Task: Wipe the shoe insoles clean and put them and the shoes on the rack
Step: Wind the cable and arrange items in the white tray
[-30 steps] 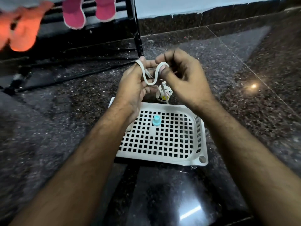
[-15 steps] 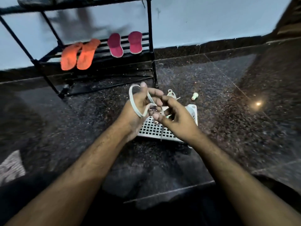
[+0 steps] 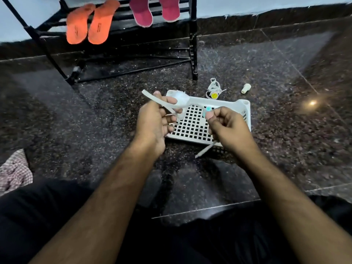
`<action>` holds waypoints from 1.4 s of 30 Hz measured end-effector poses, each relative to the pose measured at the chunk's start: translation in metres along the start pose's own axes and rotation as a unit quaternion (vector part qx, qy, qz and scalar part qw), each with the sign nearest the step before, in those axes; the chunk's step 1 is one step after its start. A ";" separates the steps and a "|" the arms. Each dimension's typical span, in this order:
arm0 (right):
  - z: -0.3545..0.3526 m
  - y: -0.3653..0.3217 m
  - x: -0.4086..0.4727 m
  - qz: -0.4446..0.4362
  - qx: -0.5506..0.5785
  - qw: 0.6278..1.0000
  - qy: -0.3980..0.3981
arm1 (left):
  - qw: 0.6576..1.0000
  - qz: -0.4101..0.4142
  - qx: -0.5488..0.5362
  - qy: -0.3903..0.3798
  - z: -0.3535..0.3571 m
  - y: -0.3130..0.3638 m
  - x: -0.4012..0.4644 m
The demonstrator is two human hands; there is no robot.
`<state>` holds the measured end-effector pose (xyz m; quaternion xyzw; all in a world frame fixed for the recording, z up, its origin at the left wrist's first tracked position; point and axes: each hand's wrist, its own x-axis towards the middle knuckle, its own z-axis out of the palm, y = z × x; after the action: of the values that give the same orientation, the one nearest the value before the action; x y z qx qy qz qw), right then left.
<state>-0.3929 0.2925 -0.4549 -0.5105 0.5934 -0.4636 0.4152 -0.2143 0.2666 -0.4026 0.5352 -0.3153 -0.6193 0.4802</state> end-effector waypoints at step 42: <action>-0.020 -0.011 0.022 -0.019 -0.002 0.994 -0.104 | 0.990 0.107 0.004 -0.092 0.014 -0.005 0.034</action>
<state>-0.4125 0.2726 -0.4403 -0.5680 0.5384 -0.4145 0.4644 -0.2280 0.2352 -0.4155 0.4408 -0.4161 -0.6097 0.5108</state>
